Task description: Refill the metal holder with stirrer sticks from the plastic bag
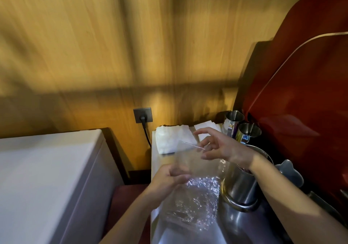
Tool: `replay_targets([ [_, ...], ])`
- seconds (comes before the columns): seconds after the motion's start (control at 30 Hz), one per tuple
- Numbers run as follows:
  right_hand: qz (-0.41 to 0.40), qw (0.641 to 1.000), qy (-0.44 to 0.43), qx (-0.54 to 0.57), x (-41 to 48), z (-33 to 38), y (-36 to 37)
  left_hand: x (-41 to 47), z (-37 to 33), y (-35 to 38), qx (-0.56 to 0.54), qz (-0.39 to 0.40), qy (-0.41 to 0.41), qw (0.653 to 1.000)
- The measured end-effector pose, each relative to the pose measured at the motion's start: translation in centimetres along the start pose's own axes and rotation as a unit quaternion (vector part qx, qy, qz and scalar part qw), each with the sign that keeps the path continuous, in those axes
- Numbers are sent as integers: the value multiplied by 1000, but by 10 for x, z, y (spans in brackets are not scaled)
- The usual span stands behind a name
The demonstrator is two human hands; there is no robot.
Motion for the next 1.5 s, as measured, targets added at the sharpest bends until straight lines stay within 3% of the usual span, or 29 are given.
replay_targets([
  [0.17, -45, 995, 59, 67, -2, -24, 5, -2, 13, -30, -94, -62, -48, 992],
  [0.3, -124, 960, 112, 223, 1, -52, 25, -1, 35, -46, -167, -131, -92, 973],
  [0.5, -155, 958, 166, 177, 10, -102, 59, 5, 63, -47, -187, -185, -117, 958],
  [0.67, -221, 952, 194, 85, 27, -134, 54, 8, 95, -58, -68, -240, -171, 953],
  [0.9, -218, 951, 218, -12, 50, -155, 61, 27, 94, -73, 117, -260, -132, 949],
  [1.07, -207, 941, 235, -125, 65, -164, 62, 40, 92, -77, 234, -253, -136, 929],
  [1.3, -226, 898, 211, -315, 71, -160, 59, 49, 86, -70, 414, -228, -81, 878],
  [1.5, -231, 878, 180, -379, 75, -141, 49, 54, 78, -75, 478, -217, -61, 849],
])
Point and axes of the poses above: each hand's wrist, its own x-axis towards the middle knuckle, its own y-axis out of the palm, z = x × y, the point moved 8 cm from there along x, towards the middle knuckle, and after that the axes turned 3 degrees about -x, right-handed, at the moved point
